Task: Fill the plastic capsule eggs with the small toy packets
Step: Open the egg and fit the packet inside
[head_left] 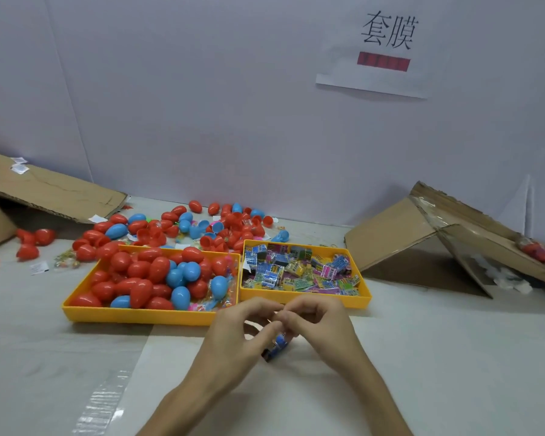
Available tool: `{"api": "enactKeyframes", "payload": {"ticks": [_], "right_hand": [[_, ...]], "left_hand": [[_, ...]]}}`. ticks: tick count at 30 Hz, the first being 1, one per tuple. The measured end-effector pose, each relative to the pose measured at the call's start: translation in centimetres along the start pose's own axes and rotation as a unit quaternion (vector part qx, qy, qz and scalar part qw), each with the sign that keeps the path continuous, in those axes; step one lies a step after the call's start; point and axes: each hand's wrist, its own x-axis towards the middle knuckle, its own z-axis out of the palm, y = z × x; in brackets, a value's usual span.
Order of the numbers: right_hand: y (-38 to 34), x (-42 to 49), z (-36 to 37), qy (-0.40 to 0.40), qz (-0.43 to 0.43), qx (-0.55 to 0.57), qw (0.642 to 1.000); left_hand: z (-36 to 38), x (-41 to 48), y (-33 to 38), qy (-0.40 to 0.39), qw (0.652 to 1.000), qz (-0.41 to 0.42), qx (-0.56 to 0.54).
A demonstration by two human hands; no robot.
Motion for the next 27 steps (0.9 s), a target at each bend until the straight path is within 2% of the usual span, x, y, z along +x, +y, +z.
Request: {"api": "enactKeyframes", "payload": {"ticks": [11,18,22,24,27], "right_hand": [[-1.0,0.3,2.1,0.023,-0.019,-0.005,1.000],[-0.9,0.1,2.2,0.069,-0.050,-0.062,0.994],[-0.3,0.6,1.6,0.103,-0.070,-0.099,0.987],[0.1,1.1,1.0,0.097,-0.039,-0.105,0.989],[0.3,1.5,0.6,0.093,-0.018,-0.059,0.994]], "left_hand": [[-2.5,1.2,-0.9,-0.042,0.992,-0.072,-0.097],[-2.1,1.0,-0.5,-0.073,0.986,-0.089,-0.118],[-1.7,1.0,-0.3,-0.011,0.975,-0.127,-0.182],[-1.7,1.0,-0.2,0.028,0.968,-0.144,-0.204],[-1.7,1.2,0.0,0.065,0.958,-0.155,-0.231]]}}
